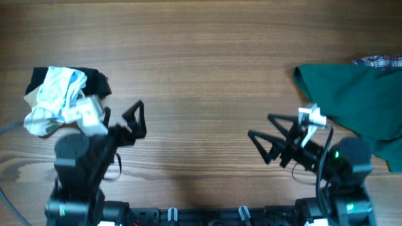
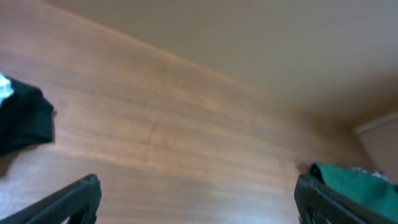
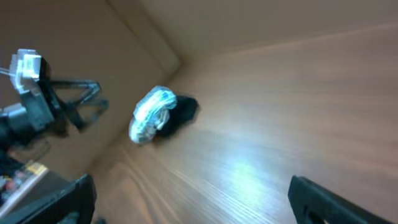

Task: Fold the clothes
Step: 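Reach the right gripper to the green garment at the right edge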

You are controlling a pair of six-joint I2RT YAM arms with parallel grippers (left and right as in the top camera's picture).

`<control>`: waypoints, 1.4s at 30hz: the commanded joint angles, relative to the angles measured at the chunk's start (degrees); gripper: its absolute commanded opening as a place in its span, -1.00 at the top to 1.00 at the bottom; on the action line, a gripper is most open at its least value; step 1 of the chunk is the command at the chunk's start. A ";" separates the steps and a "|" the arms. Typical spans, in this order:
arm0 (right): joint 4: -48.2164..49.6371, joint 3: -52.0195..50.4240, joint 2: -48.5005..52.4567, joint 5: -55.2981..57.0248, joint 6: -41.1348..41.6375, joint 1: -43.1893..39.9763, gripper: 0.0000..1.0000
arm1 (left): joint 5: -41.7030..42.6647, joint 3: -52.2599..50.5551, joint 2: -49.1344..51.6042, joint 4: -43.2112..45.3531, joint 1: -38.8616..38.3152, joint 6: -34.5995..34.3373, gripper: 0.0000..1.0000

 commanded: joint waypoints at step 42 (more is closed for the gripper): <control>-33.59 46.99 78.36 66.88 8.70 -10.45 0.91 | 5.03 23.17 30.53 -23.39 0.35 0.04 -0.99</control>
